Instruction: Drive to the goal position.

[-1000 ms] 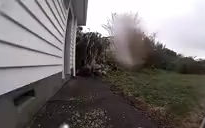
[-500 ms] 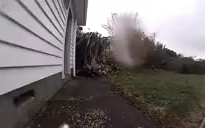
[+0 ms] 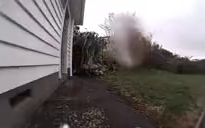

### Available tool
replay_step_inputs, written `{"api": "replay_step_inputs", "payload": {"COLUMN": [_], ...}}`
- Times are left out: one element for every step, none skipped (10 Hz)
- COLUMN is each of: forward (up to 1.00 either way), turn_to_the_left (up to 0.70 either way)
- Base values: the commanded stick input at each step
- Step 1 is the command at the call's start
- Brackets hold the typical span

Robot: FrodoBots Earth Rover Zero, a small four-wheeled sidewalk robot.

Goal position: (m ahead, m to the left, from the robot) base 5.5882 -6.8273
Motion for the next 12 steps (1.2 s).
{"api": "replay_step_inputs", "payload": {"forward": [0.0,0.0,0.0,0.0,0.0,0.0,0.0,0.0,0.0,0.0,0.0,0.0], "turn_to_the_left": [-0.7,-0.7,-0.7,-0.7,-0.7,-0.7,-0.7,-0.7,-0.7,-0.7,-0.7,-0.7]}}
